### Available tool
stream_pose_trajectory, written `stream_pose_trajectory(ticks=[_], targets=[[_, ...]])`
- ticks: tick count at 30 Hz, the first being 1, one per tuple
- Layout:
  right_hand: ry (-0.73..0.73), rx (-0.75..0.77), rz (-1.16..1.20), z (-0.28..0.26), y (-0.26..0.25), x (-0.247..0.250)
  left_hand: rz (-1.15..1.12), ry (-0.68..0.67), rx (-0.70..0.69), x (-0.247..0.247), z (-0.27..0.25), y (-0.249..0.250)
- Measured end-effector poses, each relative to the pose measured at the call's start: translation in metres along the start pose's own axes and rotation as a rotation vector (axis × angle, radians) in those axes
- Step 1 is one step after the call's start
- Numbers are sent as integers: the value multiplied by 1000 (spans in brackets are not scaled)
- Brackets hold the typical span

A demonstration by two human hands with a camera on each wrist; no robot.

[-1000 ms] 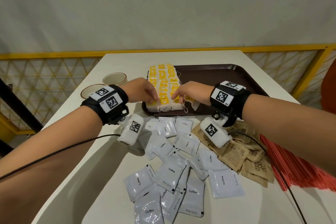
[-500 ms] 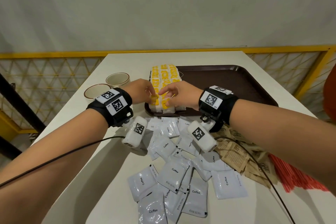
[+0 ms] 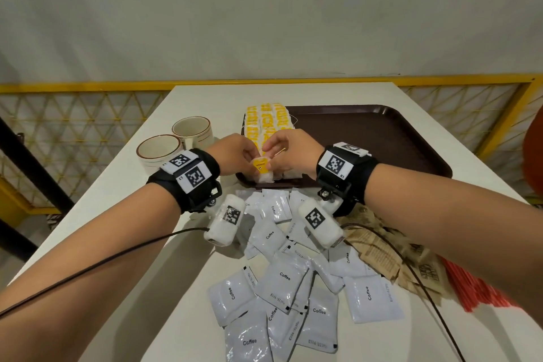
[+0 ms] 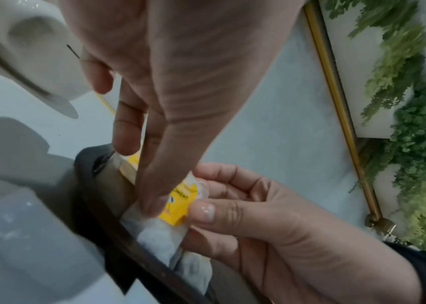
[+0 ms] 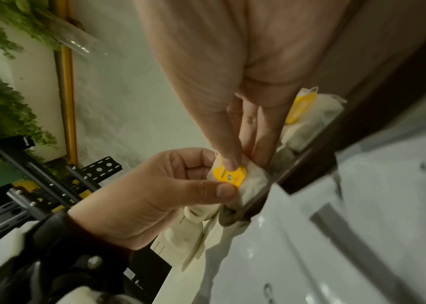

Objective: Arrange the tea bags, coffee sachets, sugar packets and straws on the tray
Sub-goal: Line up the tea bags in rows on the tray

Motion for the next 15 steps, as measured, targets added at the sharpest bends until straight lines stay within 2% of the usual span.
stream_pose_trajectory(ticks=[5, 11, 15], targets=[[30, 38, -177, 2, 0, 28, 35, -18, -30, -2, 3, 4], [-49, 3, -238, -6, 9, 35, -27, -122, -58, -10, 7, 16], [-64, 6, -290, -6, 16, 37, 40, 17, -30, -7, 9, 17]])
Point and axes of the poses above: each hand's wrist, its own z-axis towards the middle knuckle, its own x-axis out of the back of the hand, y = z × x, the point moved 4 cm from there along z, towards the middle knuckle, and after that the axes turned 13 degrees about x, right-handed, at the moved point
